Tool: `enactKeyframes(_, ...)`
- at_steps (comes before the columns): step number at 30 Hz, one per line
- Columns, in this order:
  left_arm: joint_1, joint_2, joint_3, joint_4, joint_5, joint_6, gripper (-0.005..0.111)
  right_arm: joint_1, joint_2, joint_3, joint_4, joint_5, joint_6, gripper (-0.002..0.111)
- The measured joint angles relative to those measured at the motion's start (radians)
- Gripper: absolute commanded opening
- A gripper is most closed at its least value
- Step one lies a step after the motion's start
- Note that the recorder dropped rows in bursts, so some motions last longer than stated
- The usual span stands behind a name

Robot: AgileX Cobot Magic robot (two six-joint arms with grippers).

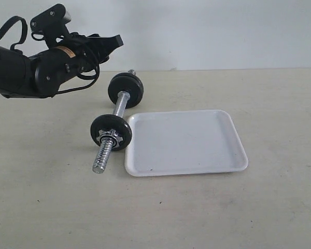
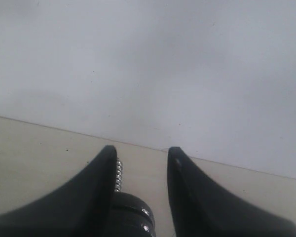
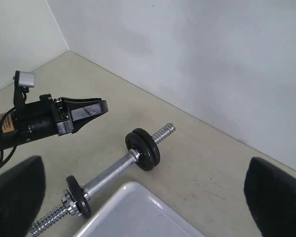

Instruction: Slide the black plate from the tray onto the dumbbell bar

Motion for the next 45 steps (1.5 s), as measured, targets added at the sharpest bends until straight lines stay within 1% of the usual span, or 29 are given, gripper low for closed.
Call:
enactKeyframes(7, 0.0, 0.0, 0.0, 0.007, 0.0, 0.004, 0.033, 0.0, 0.0, 0.0, -0.001, -0.017, 0.0, 0.105)
enactKeyframes(12, 0.0, -0.034, 0.0, 0.064, 0.002, 0.004, 0.033, 0.0, 0.0, 0.0, -0.009, -0.036, 0.0, 0.105)
enactKeyframes(15, 0.0, -0.098, 0.0, 0.12, 0.004, 0.017, 0.033, 0.0, 0.0, 0.0, -0.011, -0.048, 0.0, 0.105)
enactKeyframes(17, 0.0, -0.154, 0.0, 0.152, 0.018, 0.055, 0.033, 0.0, 0.0, 0.0, -0.011, -0.058, -0.002, 0.105)
enactKeyframes(25, 0.0, -0.369, 0.0, 0.172, 0.135, 0.262, 0.033, 0.0, 0.0, 0.0, -0.004, -0.064, -0.036, 0.105)
enactKeyframes(32, 0.0, -0.543, 0.0, 0.176, 0.228, 0.335, 0.032, 0.0, -0.002, 0.0, 0.079, 0.065, -0.04, 0.105)
enactKeyframes(34, 0.0, -0.586, 0.0, 0.176, 0.259, 0.356, 0.028, 0.0, -0.012, 0.0, 0.091, 0.094, -0.045, 0.105)
enactKeyframes(36, 0.0, -0.634, 0.0, 0.176, 0.296, 0.384, 0.021, 0.0, -0.034, 0.0, 0.095, 0.106, -0.067, 0.105)
enactKeyframes(39, 0.0, -0.696, 0.0, 0.176, 0.358, 0.419, 0.005, 0.0, -0.083, 0.0, 0.099, 0.111, -0.126, 0.105)
enactKeyframes(40, 0.0, -0.716, 0.0, 0.176, 0.374, 0.432, 0.004, 0.0, -0.099, 0.0, 0.101, 0.113, -0.153, 0.105)
enactKeyframes(42, 0.0, -0.755, 0.0, 0.178, 0.411, 0.457, 0.004, 0.0, -0.141, 0.0, 0.101, 0.114, -0.195, 0.101)
enactKeyframes(43, 0.0, -0.77, 0.0, 0.178, 0.423, 0.465, 0.004, 0.0, -0.161, 0.0, 0.101, 0.115, -0.206, 0.096)
enactKeyframes(45, 0.0, -0.803, 0.0, 0.178, 0.446, 0.481, 0.004, 0.0, -0.2, 0.0, 0.097, 0.117, -0.221, 0.079)
